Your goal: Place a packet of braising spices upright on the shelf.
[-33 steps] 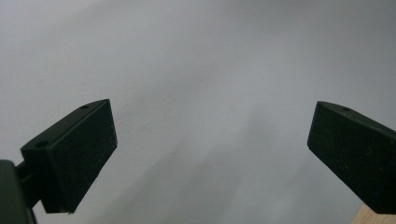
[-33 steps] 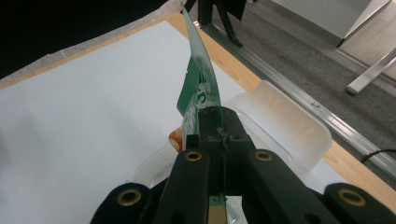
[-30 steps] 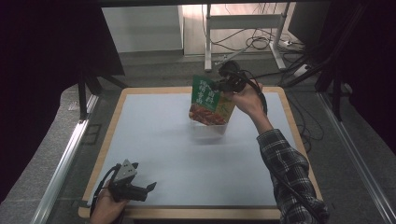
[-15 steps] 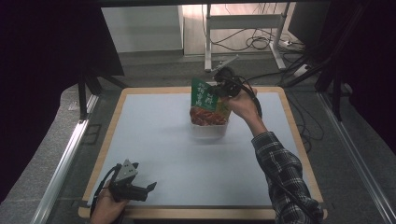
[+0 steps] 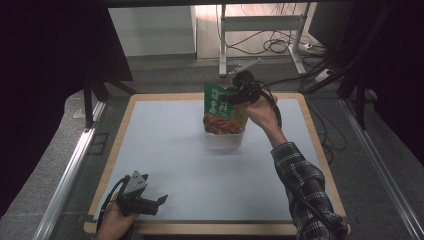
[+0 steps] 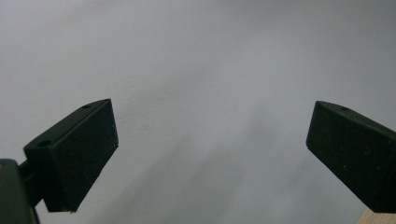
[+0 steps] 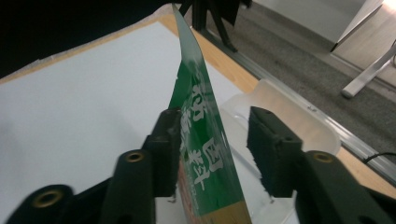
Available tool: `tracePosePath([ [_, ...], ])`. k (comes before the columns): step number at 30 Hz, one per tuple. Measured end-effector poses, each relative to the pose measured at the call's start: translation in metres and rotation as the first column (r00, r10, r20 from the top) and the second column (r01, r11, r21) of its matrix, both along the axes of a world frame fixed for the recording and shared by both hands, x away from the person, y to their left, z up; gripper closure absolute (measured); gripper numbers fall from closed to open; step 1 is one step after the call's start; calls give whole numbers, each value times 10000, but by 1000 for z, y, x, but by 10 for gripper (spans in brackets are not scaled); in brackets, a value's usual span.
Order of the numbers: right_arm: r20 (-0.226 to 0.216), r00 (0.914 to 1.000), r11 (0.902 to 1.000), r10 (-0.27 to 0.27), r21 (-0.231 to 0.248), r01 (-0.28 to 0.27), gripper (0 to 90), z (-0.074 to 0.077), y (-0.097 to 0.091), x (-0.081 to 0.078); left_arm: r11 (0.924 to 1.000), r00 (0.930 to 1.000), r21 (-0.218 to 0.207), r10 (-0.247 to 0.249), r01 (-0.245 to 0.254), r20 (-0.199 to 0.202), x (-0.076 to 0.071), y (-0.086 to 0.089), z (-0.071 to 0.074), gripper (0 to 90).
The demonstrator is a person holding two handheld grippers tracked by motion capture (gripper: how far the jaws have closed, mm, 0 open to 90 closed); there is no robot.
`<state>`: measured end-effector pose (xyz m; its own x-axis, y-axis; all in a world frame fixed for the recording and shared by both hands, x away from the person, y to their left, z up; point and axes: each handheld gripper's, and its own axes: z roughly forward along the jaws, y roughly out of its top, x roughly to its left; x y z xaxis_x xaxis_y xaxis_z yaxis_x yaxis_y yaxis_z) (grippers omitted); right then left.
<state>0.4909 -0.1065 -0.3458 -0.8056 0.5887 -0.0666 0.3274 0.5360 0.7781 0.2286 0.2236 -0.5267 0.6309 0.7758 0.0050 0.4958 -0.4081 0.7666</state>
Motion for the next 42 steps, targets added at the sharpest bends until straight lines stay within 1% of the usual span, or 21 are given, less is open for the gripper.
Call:
tracePosePath([
  [1,271,9996,9999,26,158,-30,458,2,-2,-2,10000,10000,-1,7,-7,2,0,0,0,21],
  [3,331,9994,9997,61,226,-68,442,3,-2,-2,10000,10000,14,5,-5,1,0,0,0,21],
  [5,414,9991,9993,130,352,-144,383,4,-4,-4,10000,10000,91,-17,17,-21,0,-1,0,23],
  [10,476,9988,9990,76,437,-97,287,4,-6,-4,10000,10000,74,-4,4,-28,0,-1,0,24],
  [11,476,9988,9990,76,437,-97,287,4,-6,-4,10000,10000,50,11,-11,-30,0,0,0,24],
  [12,466,9989,9991,-9,430,-11,254,4,-7,-4,10000,10000,38,23,-23,-35,0,0,0,24],
  [15,499,9988,9990,-7,437,-15,228,5,-8,-5,10000,10000,41,27,-27,-41,1,0,0,25],
  [16,484,9988,9990,-7,455,-15,199,6,-9,-5,10000,10000,43,26,-25,-44,1,0,0,25],
  [17,471,9989,9987,2,502,-26,190,7,-10,-6,10000,10000,51,26,-26,-44,1,0,0,25],
  [20,282,9996,9981,28,620,-45,125,7,-12,-6,10000,10000,58,16,-16,-38,0,-1,0,25],
  [21,282,9996,9981,28,620,-45,125,7,-12,-6,10000,10000,58,16,-16,-38,0,-1,0,25],
  [24,29,10000,9967,32,815,-35,64,7,-15,-5,9999,10000,112,-2,3,-35,1,-1,0,25],
  [29,44,10000,9959,52,908,-56,26,7,-17,-7,10000,10000,78,17,-17,-47,1,-1,0,26],
  [30,140,9999,9959,19,899,-32,16,8,-19,-9,10000,10000,83,21,-21,-47,1,-1,0,26],
  [35,341,9994,9949,-52,1009,17,3,11,-24,-13,9999,10000,124,13,-12,-38,1,-1,0,26],
  [42,242,9995,9910,-216,1326,182,0,12,-32,-18,9999,10000,119,20,-20,-27,0,-1,0,26],
])
